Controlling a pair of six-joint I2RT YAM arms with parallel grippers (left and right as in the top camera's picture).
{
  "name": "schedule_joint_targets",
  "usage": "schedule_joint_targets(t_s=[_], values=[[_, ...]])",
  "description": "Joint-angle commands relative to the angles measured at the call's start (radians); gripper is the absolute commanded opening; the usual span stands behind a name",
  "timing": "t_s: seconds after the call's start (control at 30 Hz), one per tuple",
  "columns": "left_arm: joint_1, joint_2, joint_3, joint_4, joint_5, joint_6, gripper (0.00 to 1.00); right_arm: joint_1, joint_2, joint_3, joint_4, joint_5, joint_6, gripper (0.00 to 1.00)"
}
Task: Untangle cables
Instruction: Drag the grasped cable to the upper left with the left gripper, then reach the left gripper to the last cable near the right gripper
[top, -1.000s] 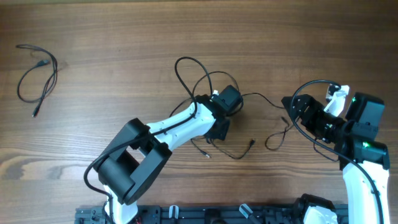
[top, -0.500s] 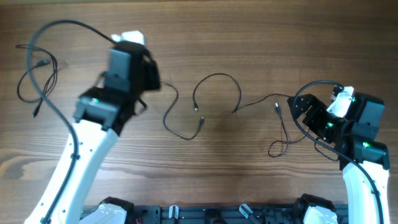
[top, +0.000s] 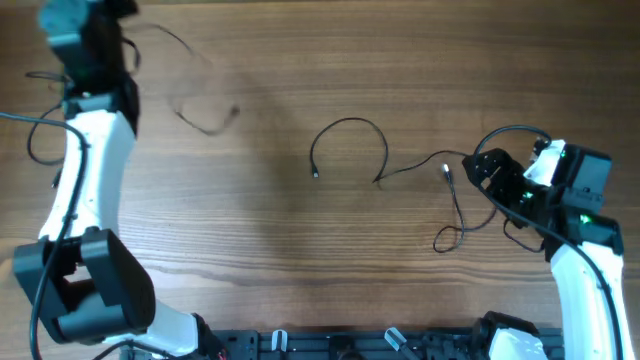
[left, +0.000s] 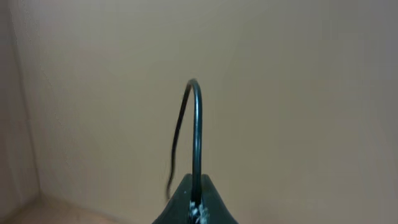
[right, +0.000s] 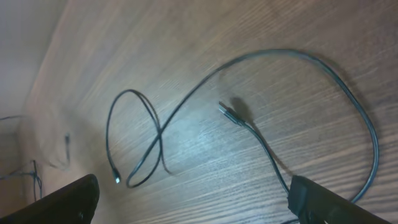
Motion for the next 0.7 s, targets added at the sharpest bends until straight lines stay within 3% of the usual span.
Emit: schedule_joint_targets(t_s=[0.0,0.27,0.33,0.37,0.4,0.43,0.53,0.67], values=[[0.015,0.13,0.102,-0.028,0.075,0.024,0.04,0.003,0.085,0.001,0.029,0.013,0.042,1.0],[-0.027,0.433,0.103,-0.267,0.077,-0.004,0.04,0.003,0.151,0.001,0.05,0.008,0.04,1.0],[-0.04,0.474,0.103,-0.295,0.077,-0.008,0.08,0.003,0.151,0.001,0.05,0.006,0.04,1.0],[-0.046,0.478,0.103,-0.296,0.076,-0.007,0.21,0.003,0.151,0.001,0.051,0.006,0.04,1.0],[-0.053,0.477,0.104,-0.294,0.076,-0.007,0.56,0.003,0.151,0.001,0.055,0.006,0.037,1.0],[-0.066,0.456,0.109,-0.294,0.069,-0.03,1.0,0.003,0.151,0.001,0.066,0.006,0.037,1.0],[-0.108,0.371,0.12,-0.37,0.07,-0.106,1.0,0.003,0.144,0.005,0.08,0.006,0.037,1.0],[-0.222,0.268,0.12,-0.542,0.07,-0.105,1.0,0.003,0.088,0.01,0.077,0.019,0.03,1.0]])
